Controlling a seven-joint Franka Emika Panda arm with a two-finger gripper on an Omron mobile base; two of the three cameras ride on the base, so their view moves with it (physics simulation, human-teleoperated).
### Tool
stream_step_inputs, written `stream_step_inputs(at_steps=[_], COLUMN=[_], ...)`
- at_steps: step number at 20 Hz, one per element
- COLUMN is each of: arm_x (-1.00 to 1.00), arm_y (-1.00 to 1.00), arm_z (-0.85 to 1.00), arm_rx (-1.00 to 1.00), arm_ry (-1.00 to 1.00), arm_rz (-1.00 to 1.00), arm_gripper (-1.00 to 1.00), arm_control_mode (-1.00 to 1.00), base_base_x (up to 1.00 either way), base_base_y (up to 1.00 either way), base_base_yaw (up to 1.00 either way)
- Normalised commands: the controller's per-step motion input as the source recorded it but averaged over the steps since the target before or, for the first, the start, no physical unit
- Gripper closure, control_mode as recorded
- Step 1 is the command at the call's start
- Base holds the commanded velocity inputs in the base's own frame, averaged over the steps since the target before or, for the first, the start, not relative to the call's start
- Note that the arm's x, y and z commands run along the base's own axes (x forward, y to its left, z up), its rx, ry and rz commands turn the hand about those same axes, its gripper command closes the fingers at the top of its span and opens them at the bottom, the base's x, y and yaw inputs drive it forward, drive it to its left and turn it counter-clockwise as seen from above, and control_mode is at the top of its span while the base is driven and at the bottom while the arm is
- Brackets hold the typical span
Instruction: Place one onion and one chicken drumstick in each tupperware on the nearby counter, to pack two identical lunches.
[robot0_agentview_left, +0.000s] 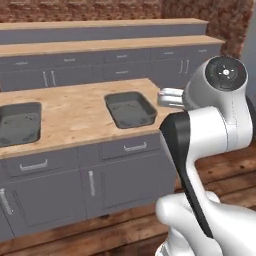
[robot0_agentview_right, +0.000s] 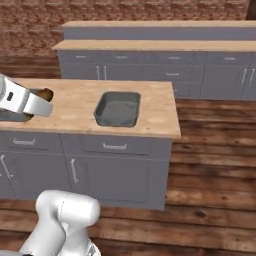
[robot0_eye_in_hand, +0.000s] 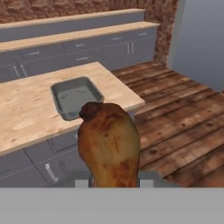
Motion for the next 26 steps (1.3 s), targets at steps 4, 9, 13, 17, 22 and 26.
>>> stream_step_inputs(at_steps=[4,9,13,17,22,26], arm_x=[0.00,0.00,0.00,0.00,0.00,0.00], arm_y=[0.00,0.00,0.00,0.00,0.00,0.00], arm_z=[0.00,0.00,0.00,0.00,0.00,0.00], arm_rx=[0.00,0.00,0.00,0.00,0.00,0.00], arm_ry=[0.00,0.00,0.00,0.00,0.00,0.00], arm_rz=[0.00,0.00,0.00,0.00,0.00,0.00], arm_gripper=[1.00,1.00,1.00,1.00,1.00,1.00], arm_control_mode=[1.00,1.00,1.00,1.00,1.00,1.00], base_base_x=[0.35,0.36,0.40,0.45,0.30,0.34], base_base_y=[0.98,1.00,1.00,0.94,0.39,0.00], base_base_yaw=[0.02,0.02,0.02,0.01,0.01,0.02])
